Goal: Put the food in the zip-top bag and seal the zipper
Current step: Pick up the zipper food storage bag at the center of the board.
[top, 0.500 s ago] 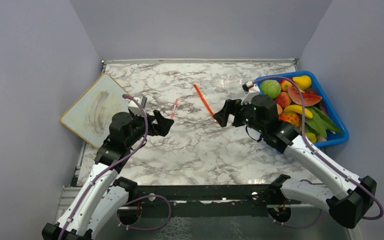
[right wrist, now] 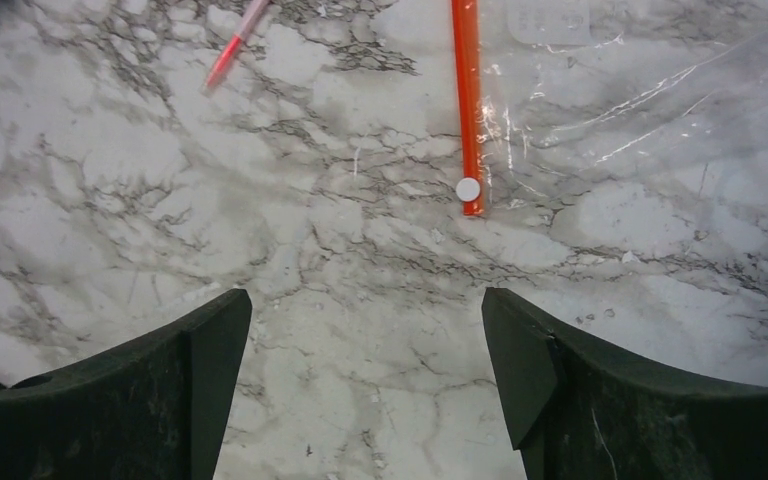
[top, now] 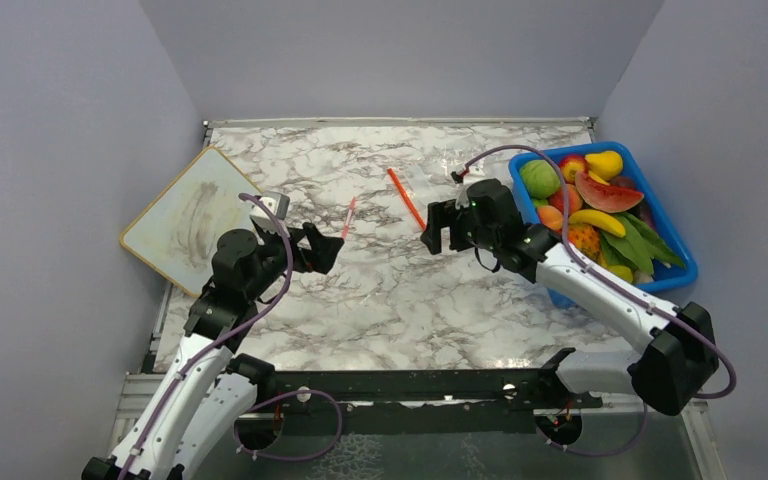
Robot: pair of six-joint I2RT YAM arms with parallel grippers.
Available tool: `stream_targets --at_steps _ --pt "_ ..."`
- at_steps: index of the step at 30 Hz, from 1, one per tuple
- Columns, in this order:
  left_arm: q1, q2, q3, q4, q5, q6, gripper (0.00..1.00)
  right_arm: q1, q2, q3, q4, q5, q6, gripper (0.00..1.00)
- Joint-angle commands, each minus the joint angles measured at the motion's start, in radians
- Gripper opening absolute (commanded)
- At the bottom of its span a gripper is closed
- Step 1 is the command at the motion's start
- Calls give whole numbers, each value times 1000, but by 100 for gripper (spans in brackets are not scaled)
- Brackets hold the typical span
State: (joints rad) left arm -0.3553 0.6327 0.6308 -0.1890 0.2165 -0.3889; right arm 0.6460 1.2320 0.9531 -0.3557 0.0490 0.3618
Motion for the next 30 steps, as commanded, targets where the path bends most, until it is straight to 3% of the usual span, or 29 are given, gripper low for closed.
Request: stream_targets --at_steps 1,5,9,18,30 --pt "4 -32 -2 14 -40 18 100 -5 91 65 -41 86 -99 84" --pt "4 -44 -2 11 -40 19 100 -5 193 95 -49 138 -147 59" --pt "4 -64 -3 8 -35 21 100 -5 282 148 -40 130 -152 46" --pt "4 -97 -6 -4 -62 25 100 -5 494 274 8 207 -194 31" --pt "4 -111 -9 -10 -53 31 100 -5 663 332 59 206 -232 27"
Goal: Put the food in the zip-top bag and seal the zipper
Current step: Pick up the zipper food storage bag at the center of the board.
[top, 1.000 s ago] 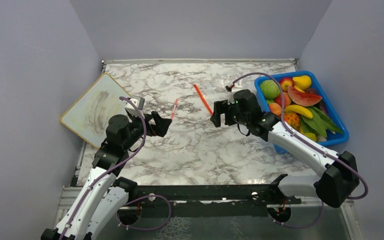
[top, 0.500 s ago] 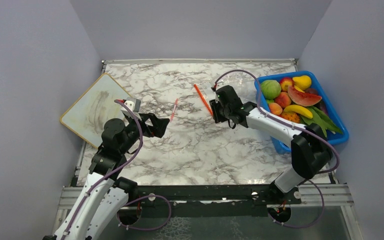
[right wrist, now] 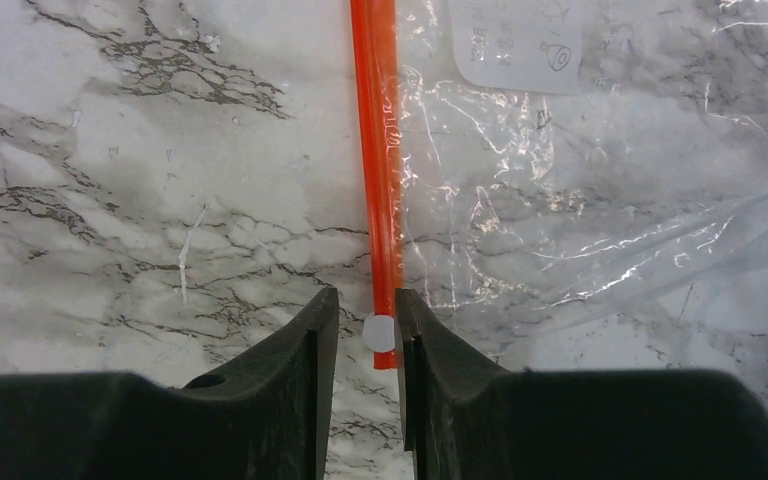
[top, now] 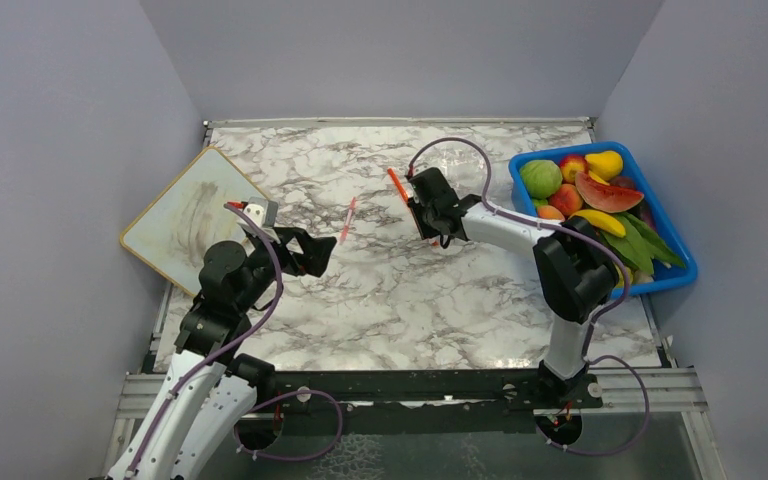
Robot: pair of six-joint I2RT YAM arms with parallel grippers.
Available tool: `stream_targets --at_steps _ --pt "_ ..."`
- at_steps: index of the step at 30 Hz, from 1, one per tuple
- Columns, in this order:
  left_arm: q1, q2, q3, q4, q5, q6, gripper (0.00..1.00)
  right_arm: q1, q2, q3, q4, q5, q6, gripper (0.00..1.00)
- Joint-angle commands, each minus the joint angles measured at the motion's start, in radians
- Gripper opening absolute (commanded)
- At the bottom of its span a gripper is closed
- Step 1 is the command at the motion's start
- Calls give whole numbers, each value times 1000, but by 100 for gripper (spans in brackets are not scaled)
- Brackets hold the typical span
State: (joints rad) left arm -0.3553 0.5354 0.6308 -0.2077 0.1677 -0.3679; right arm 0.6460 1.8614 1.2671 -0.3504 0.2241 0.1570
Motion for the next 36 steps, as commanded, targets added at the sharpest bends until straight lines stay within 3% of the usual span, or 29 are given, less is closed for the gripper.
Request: stream_targets --at_steps 1,12,21,24,36 --pt "4 -16 -9 10 -6 10 100 -5 45 20 56 35 -31 27" --pt "4 -24 -8 8 -10 13 100 -5 118 18 73 60 -54 25" --pt "4 -24 -10 7 -13 15 100 -5 108 -7 76 57 -52 10" --pt "5 -22 -7 5 -21 20 100 -6 91 -8 68 31 -46 1" --pt "4 3 -5 -15 -43 16 97 -5 -114 -165 107 -143 33 1"
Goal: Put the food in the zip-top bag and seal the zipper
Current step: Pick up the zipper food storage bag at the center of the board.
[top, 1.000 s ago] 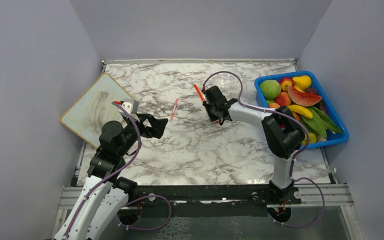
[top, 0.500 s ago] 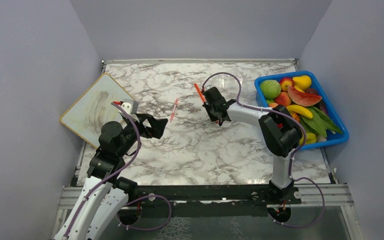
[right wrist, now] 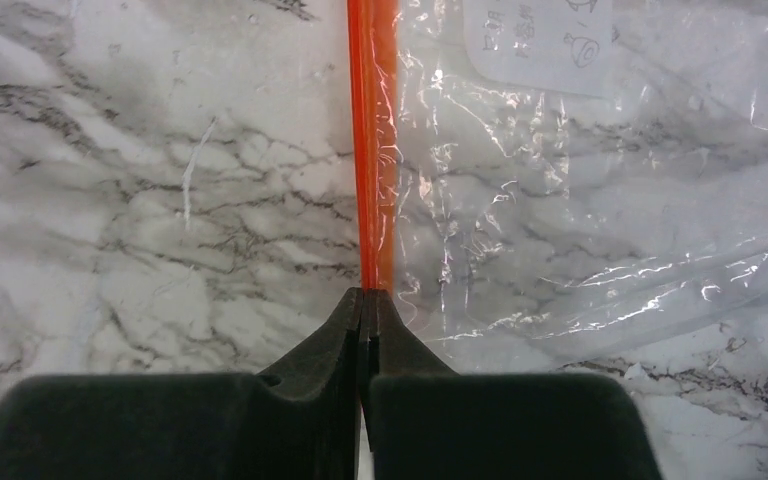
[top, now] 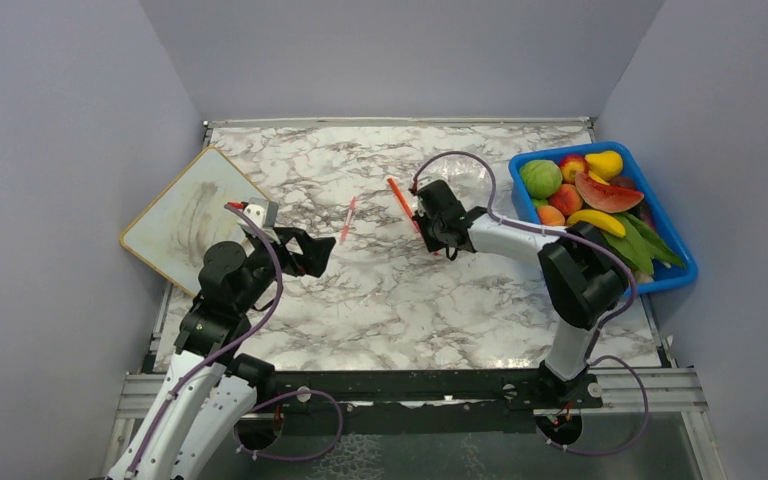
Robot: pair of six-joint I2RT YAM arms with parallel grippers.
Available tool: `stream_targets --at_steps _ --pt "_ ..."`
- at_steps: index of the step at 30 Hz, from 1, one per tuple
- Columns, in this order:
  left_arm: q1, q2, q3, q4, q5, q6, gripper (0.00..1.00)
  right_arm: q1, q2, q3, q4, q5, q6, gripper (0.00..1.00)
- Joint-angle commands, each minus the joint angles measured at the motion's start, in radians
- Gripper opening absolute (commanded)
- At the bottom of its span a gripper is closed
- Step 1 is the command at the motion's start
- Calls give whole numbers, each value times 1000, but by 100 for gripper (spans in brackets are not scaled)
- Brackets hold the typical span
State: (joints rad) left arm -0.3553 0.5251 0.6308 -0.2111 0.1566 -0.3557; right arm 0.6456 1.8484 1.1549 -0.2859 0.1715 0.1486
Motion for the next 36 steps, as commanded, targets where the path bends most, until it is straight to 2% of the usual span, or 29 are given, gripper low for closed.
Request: stream_targets --at_steps 1,6,12,22,29,36 --pt "4 17 -5 -11 -31 -2 96 -4 -127 -72 47 -114 43 1" --pt "4 47 6 -16 -75 -74 92 -4 -262 -175 71 -234 82 1" --pt "2 119 48 -23 -5 -173 81 -5 -451 -288 106 -394 145 1" --pt "2 162 -36 41 120 -547 63 -5 -700 -434 205 -581 298 1" --pt "-4 191 -184 219 147 -777 49 -4 -778 -505 287 -658 395 1" --pt "-16 290 -268 439 152 -913 47 -4 -805 -553 386 -733 486 1"
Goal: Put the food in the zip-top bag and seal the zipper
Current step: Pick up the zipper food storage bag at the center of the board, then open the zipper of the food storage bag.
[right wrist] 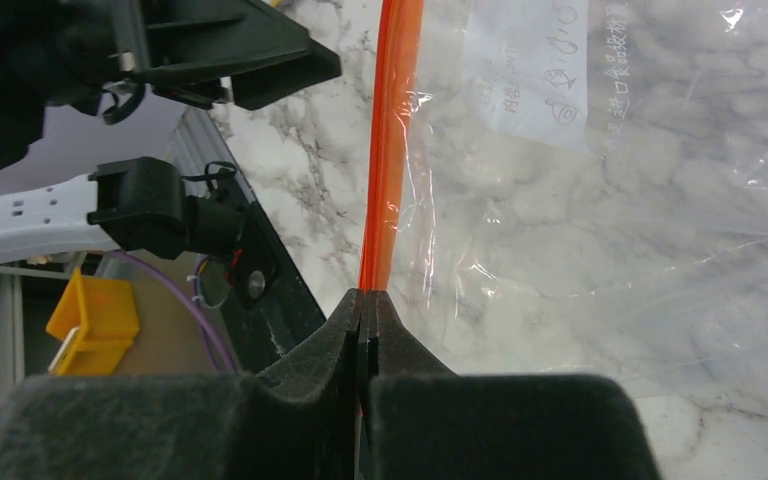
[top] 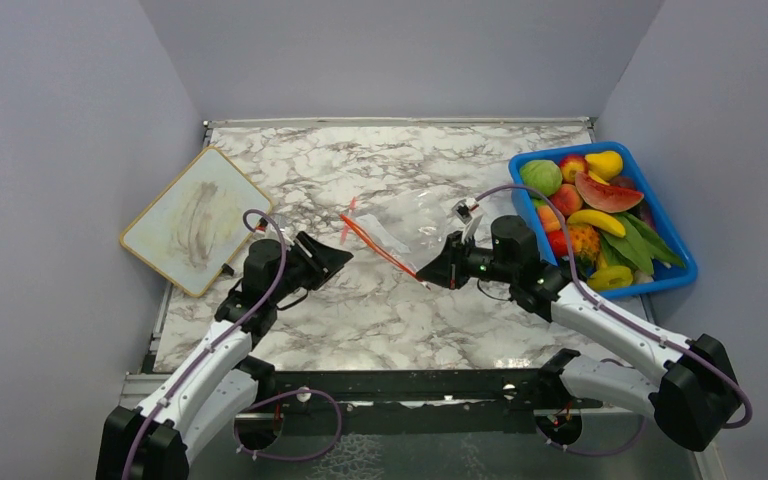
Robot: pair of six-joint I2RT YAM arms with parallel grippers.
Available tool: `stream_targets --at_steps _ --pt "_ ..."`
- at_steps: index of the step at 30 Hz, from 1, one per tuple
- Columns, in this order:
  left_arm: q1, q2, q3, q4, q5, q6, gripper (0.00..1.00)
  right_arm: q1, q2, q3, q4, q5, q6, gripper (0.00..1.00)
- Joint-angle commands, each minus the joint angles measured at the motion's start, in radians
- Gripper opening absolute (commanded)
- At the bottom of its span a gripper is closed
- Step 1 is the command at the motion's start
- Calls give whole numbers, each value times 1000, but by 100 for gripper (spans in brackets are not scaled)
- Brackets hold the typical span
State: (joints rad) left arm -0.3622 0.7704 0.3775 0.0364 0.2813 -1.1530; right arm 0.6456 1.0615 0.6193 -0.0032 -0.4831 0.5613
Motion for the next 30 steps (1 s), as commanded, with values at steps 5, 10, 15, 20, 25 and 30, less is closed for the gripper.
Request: stream_targets --at_steps 5,10,15,20,25,30 --pt "-19 118 2 226 21 -125 45 -4 -24 -29 131 -98 93 1" --pt "-25 155 13 245 25 -123 46 -4 -31 -33 134 -100 98 1" --pt "-28 210 31 275 58 -128 46 -4 -32 -36 142 -108 102 1" --pt "-32 229 61 283 105 -134 48 -5 -33 -39 136 -101 100 1" --pt "-37 207 68 285 94 -155 49 -5 -47 -45 135 -97 107 1" --pt "-37 237 68 285 79 -153 43 -5 -64 -50 135 -102 113 1"
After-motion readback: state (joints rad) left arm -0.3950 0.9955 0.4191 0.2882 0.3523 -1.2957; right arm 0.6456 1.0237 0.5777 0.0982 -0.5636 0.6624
